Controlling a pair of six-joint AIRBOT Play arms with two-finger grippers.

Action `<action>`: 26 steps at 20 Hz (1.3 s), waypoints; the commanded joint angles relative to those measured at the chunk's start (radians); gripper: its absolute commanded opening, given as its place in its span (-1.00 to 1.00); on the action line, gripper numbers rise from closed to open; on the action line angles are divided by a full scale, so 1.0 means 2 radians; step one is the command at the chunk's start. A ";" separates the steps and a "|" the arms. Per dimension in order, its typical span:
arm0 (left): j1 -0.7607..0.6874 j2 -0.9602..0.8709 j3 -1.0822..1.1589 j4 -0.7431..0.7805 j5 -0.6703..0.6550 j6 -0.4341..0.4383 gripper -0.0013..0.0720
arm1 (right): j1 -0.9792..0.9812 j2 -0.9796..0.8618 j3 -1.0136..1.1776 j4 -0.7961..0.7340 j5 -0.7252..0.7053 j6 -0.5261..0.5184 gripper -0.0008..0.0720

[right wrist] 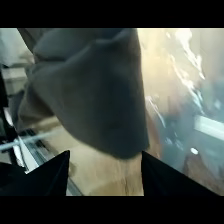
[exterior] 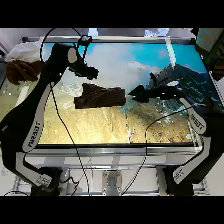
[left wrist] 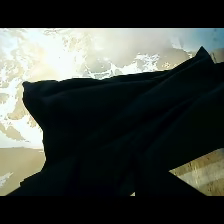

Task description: Fold the shirts.

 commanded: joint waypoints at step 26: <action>0.000 -0.009 0.000 0.019 0.002 0.000 0.02 | -0.145 0.025 0.366 -0.490 0.118 0.142 -0.89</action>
